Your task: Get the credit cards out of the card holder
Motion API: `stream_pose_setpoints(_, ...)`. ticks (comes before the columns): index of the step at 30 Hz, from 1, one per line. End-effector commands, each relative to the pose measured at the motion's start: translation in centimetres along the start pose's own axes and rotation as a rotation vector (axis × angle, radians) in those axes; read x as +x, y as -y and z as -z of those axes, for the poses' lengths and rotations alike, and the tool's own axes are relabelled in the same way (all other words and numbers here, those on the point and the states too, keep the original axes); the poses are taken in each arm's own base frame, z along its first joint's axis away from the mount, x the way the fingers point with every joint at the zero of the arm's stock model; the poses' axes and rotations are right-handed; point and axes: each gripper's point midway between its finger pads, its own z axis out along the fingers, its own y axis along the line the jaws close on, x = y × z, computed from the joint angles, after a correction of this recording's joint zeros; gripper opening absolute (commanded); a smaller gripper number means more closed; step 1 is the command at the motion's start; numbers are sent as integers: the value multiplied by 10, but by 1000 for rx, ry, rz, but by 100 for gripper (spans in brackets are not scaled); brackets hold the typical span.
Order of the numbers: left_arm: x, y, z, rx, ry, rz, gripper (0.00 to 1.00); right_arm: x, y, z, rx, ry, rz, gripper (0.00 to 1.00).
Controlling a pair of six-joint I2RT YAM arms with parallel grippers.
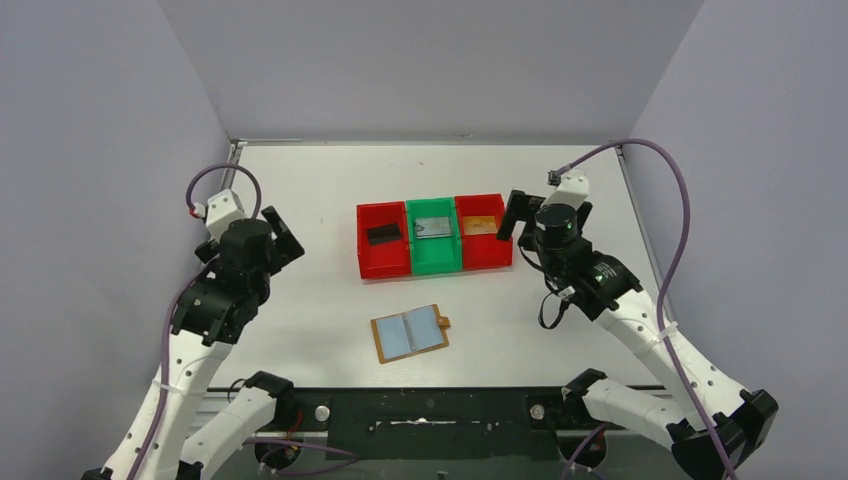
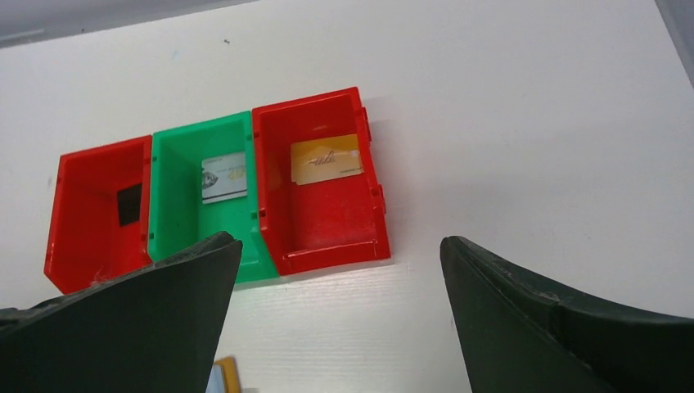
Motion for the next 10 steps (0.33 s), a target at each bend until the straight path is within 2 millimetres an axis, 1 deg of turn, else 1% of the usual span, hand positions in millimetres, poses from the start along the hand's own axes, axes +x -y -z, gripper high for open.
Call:
stream_pose_setpoints(1, -34, 0, 14, 6, 99, 32, 97, -24, -27, 7, -87, 61, 41, 98)
stream_pose_setpoints(4, -37, -3, 15, -5, 109, 33, 97, -24, -24, 5, -53, 64, 45, 98)
stream_pose_setpoints(10, -37, -3, 15, 7, 120, 26, 97, -19, -14, 5, -10, 64, 30, 98)
